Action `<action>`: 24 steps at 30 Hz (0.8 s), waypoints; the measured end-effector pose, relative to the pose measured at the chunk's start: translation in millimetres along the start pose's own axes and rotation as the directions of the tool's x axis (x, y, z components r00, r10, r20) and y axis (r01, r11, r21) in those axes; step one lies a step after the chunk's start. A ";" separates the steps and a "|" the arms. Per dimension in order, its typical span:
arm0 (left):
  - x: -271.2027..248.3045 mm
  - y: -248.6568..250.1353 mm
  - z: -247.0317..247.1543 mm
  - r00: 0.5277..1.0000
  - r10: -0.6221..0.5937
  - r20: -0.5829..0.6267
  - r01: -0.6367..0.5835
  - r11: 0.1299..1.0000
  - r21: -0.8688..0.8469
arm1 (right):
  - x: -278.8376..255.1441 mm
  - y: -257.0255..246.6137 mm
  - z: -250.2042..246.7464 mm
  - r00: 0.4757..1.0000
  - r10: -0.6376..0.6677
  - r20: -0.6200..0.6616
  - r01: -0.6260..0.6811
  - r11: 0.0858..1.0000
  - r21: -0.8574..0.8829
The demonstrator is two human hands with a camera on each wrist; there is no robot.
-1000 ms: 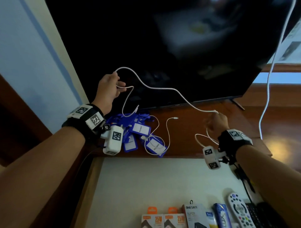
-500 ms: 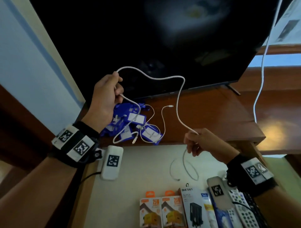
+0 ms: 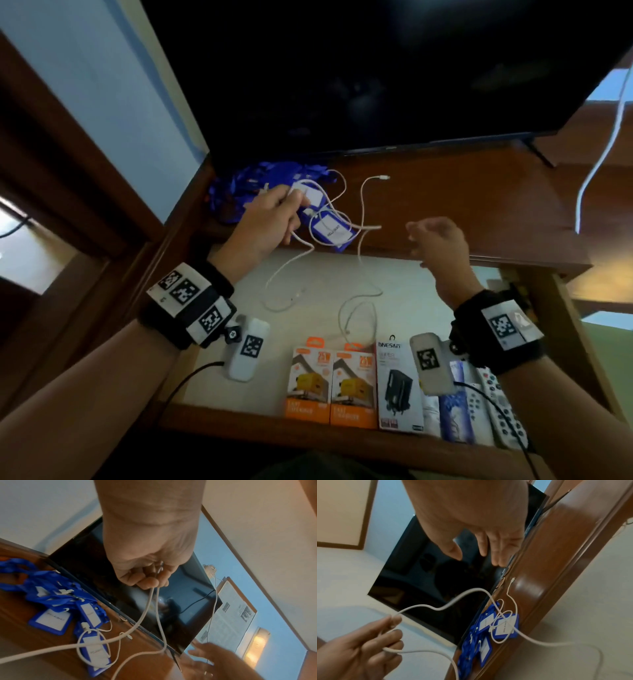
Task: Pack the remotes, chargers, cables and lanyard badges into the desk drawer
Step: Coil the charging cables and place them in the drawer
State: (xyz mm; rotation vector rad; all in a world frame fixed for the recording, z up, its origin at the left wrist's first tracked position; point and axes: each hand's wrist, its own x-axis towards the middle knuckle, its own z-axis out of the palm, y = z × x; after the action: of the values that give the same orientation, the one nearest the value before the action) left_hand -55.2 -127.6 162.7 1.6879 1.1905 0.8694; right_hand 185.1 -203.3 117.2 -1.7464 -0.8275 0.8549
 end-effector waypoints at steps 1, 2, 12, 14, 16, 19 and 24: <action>-5.8 -3.1 2.1 1.000 -0.013 0.026 0.012 0.999 0.038 | -3.1 -0.5 2.7 0.997 -0.052 -0.050 0.053 0.998 0.023; -12.4 -4.7 4.9 0.998 -0.029 0.062 0.024 0.997 0.078 | -8.5 -2.0 5.8 0.989 -0.142 -0.043 0.143 0.989 0.026; -50.7 0.9 20.6 0.926 -0.103 0.362 -0.032 0.937 0.347 | -41.0 -11.5 39.0 0.682 -0.526 0.509 0.652 0.752 -0.096; -50.7 -3.2 16.2 0.905 -0.096 0.415 -0.068 0.929 0.363 | -41.6 -12.6 37.3 0.707 -0.484 0.516 0.621 0.773 -0.126; -48.5 -12.5 11.5 0.889 -0.091 0.449 -0.096 0.921 0.379 | -42.3 -13.5 34.1 0.740 -0.435 0.512 0.572 0.808 -0.140; -43.5 -32.1 2.9 0.878 -0.104 0.468 -0.100 0.915 0.390 | -41.0 -14.7 29.1 0.806 -0.387 0.449 0.484 0.866 -0.123; -37.6 -69.2 -18.1 0.873 -0.132 0.470 -0.087 0.905 0.415 | -27.0 -18.9 18.6 0.925 -0.342 0.168 0.350 0.936 -0.021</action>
State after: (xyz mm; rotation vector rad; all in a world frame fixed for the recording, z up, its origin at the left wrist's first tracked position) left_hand -106.3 -147.4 103.4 2.0771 1.0816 0.1260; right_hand 152.7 -211.9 134.7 -1.5230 -1.2346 0.7460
